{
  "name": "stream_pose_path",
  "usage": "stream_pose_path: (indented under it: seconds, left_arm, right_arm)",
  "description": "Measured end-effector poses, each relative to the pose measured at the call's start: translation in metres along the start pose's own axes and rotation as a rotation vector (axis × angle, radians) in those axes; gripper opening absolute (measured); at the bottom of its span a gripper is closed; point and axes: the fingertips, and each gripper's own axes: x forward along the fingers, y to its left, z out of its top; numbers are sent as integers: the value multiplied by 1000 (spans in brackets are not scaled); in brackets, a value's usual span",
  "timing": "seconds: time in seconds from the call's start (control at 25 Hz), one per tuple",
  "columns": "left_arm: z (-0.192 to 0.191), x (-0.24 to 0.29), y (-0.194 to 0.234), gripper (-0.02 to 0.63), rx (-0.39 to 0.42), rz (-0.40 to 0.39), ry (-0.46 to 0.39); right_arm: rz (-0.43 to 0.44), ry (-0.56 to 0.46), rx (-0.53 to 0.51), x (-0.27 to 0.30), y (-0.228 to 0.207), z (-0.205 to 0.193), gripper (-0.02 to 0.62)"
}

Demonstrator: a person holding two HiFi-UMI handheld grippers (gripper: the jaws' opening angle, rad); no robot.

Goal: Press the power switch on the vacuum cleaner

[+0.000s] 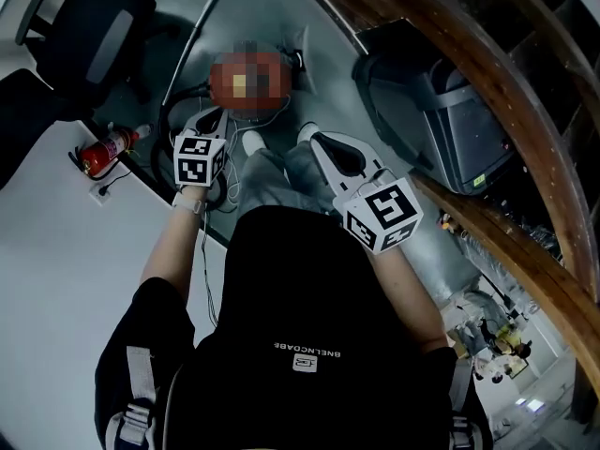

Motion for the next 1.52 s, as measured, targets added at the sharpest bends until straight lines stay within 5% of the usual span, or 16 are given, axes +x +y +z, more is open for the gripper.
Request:
stream_pose_path:
  seconds: [0.8, 1.52]
  left_arm:
    - [-110, 183, 108, 15, -103, 63, 202]
    - [-167, 264, 138, 15, -96, 107, 329]
  right_arm:
    - [-27, 100, 105, 81, -34, -51, 29]
    - [-51, 156, 187, 92, -44, -91, 29]
